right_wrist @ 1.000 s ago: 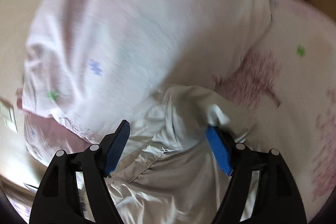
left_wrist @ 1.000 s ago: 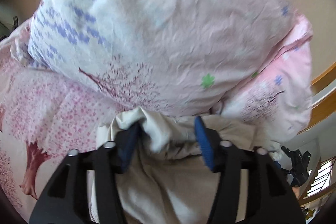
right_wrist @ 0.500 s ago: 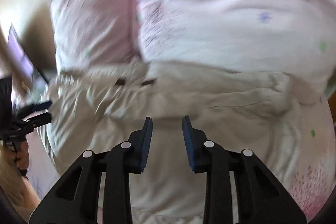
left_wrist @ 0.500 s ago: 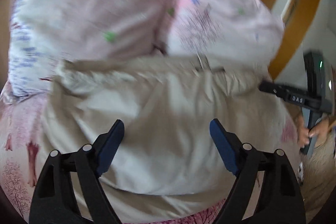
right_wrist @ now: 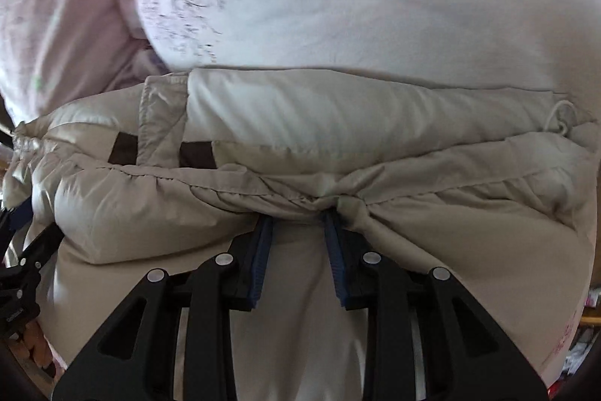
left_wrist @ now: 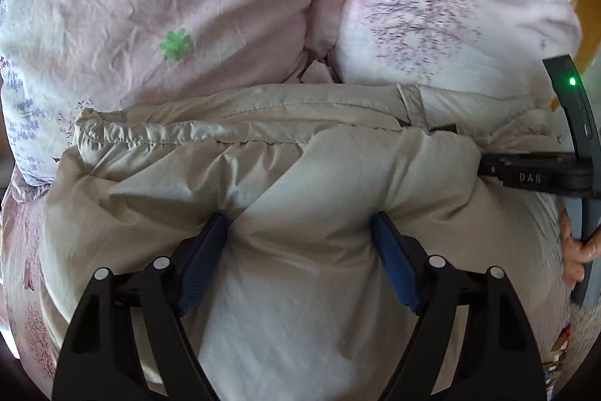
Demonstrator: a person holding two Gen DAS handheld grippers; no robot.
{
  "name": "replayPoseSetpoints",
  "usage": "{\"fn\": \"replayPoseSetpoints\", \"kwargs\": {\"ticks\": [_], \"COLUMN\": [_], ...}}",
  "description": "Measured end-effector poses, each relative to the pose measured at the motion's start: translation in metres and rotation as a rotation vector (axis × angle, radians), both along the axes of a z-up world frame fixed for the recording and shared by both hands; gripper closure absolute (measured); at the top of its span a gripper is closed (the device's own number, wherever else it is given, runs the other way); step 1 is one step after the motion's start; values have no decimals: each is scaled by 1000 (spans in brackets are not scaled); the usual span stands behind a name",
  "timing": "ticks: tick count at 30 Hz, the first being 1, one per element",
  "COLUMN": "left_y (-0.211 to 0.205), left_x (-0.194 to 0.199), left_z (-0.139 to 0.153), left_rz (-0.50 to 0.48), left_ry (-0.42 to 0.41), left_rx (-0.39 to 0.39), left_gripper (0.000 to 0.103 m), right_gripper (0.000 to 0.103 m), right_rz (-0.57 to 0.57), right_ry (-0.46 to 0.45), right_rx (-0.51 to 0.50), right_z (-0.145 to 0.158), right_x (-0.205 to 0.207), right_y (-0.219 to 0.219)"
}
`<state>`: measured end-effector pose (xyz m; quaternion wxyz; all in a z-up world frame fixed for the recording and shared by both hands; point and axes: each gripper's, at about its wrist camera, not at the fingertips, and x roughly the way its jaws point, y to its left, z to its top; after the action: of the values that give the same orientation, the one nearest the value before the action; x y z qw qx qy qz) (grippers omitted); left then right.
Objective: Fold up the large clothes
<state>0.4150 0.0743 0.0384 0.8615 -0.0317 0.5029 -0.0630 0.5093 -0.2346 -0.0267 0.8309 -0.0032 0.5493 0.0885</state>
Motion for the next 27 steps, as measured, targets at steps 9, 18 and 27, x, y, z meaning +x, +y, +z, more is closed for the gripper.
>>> {"fn": "replayPoseSetpoints", "kwargs": {"ticks": [9, 18, 27], "left_y": [34, 90, 105], "left_x": [-40, -62, -33], "left_z": [19, 18, -20], "left_rz": [21, 155, 225], "left_ry": [-54, -103, -6], "left_rx": [-105, -5, -23], "left_gripper": [28, 28, 26], "right_gripper": [72, 72, 75], "right_rz": [28, -175, -299], "right_ry": [-201, -318, -148], "right_rx": [169, 186, 259], "right_z": [37, 32, -38], "right_x": [-69, -104, -57], "right_y": [-52, -152, -172]}}
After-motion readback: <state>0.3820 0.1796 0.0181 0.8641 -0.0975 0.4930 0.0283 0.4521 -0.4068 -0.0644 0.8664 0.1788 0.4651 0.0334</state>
